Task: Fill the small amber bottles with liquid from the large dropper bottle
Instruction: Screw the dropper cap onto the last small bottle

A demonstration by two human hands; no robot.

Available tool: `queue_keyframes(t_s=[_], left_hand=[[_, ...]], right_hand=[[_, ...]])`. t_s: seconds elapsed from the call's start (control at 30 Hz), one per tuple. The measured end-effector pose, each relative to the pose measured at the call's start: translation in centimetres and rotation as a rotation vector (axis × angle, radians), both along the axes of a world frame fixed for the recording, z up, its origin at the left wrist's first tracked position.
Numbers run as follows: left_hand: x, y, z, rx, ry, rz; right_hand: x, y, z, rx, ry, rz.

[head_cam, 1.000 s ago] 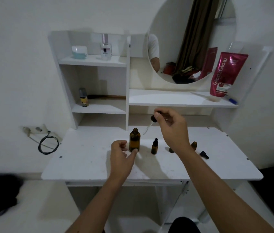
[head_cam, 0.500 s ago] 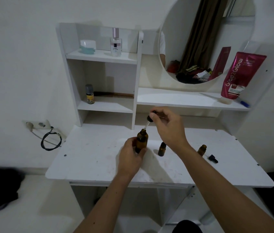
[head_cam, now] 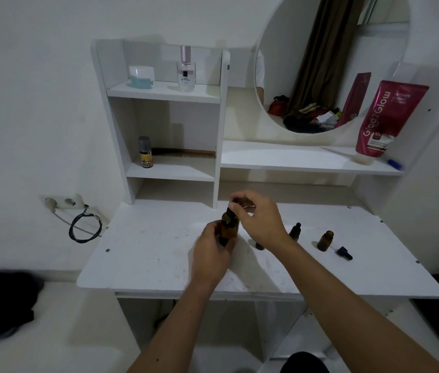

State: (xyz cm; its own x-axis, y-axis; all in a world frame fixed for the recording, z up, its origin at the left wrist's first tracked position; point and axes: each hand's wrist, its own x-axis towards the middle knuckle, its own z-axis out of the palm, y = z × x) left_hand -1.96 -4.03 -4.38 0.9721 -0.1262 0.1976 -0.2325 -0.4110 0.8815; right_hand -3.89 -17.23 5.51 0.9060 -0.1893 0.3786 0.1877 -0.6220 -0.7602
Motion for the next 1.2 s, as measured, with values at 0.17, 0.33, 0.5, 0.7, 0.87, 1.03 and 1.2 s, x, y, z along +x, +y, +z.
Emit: queue_keyframes(t_s=[0.17,0.33,0.5,0.7,0.87,1.03,1.2], left_hand=[[-0.2,0.1,0.2,-0.032,0.01,0.013],[-0.7,0.6,0.1,-0.056,-0.006,0.027],[-1.6,0.9,0.9,-0.178,0.001,0.055],[-3.7,-0.1,1.4,-0.353,0.038,0.14],[-7.6,-3.0,1.3,-0.457,-0.005,0.148],[-9.9,-7.6,1.4,-0.344,0.012,-0.113],[-9.7,-12.2,1.3,-0.149,0.048,-0.391]], right_hand=[[-1.1,-0.5,0.5,0.03,-0.061,-0.03],[-3.3,-2.3,0.8,0.018,-0.128,-0.063],[-6.3,-6.0,0.6,0.051,-0.144,-0.146],[-10.0,-13.0,-0.5,0.048,-0.152,-0.305],[-12.8,-18.2,-4.0,0.058,-0.112,-0.465],[-14.1,-20.4,-8.0,0.091,0.0,-0.527],[-14.1,-21.0,-9.4,0.065,0.088,-0.511]])
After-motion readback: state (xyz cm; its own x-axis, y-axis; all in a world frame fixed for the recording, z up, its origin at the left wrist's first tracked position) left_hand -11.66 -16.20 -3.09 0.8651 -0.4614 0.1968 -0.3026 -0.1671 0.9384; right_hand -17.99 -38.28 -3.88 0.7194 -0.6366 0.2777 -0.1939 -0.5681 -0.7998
